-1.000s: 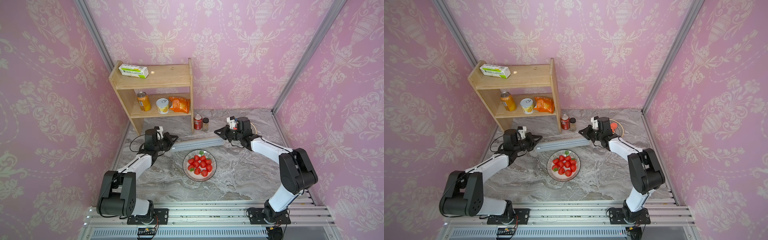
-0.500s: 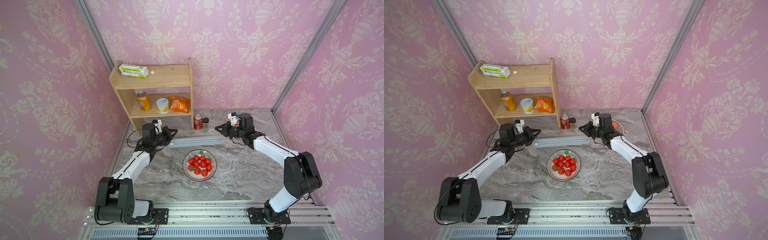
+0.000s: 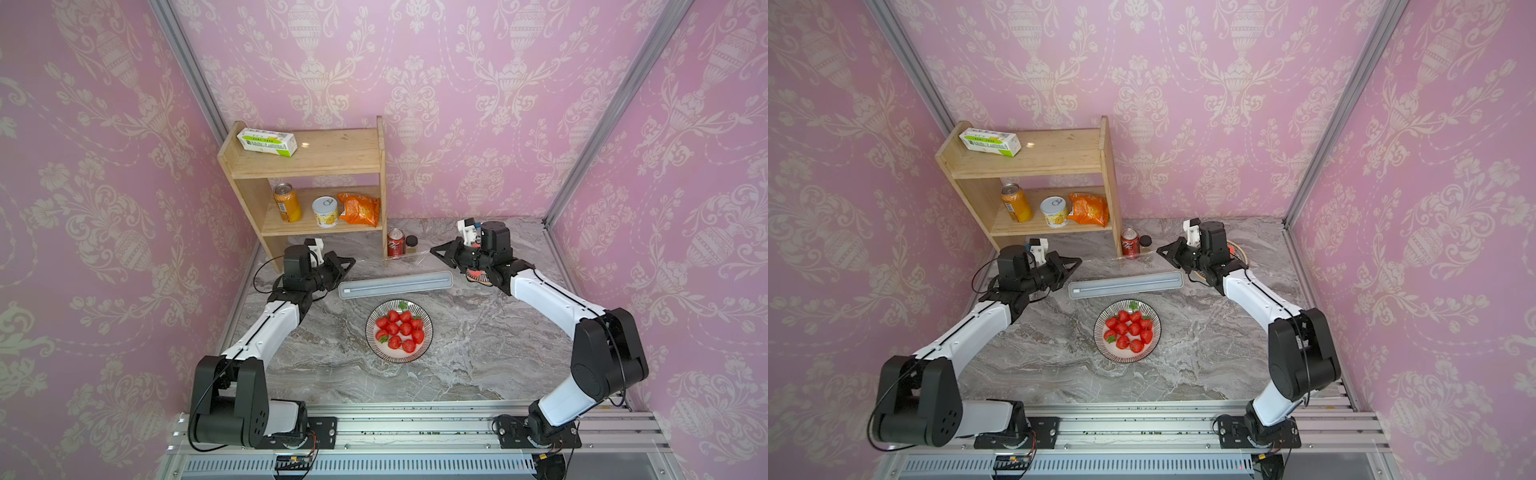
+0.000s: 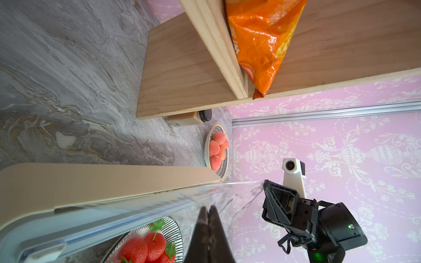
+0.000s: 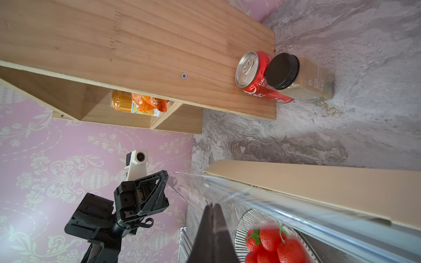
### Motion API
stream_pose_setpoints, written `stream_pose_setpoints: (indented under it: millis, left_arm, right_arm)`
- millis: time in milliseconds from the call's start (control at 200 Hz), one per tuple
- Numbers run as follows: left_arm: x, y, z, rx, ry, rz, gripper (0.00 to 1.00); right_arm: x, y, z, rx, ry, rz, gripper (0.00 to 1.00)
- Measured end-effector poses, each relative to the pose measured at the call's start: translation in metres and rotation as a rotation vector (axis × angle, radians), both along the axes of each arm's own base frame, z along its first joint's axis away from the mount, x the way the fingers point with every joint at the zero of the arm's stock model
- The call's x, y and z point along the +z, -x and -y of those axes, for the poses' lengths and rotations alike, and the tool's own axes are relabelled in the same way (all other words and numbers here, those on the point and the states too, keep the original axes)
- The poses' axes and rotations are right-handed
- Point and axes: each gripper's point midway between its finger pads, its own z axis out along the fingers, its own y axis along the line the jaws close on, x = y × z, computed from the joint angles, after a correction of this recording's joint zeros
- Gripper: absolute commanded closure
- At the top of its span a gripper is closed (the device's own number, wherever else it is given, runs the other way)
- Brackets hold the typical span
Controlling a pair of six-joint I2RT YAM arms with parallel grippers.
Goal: Wrap the plate with plastic wrap
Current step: Pull the plastic wrap from the plastic wrap cutting box.
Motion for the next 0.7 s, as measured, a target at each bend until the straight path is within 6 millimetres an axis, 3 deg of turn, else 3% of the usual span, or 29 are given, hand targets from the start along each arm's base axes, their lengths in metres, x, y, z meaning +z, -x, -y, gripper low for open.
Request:
stream_pose_setpoints:
  millis: [701]
  left_arm:
    - [0.021, -0.004, 0.0, 0.001, -0.004, 0.047, 1.0]
  right_arm:
    - [0.011, -0.003, -0.001, 0.003, -0.004, 0.019, 1.0]
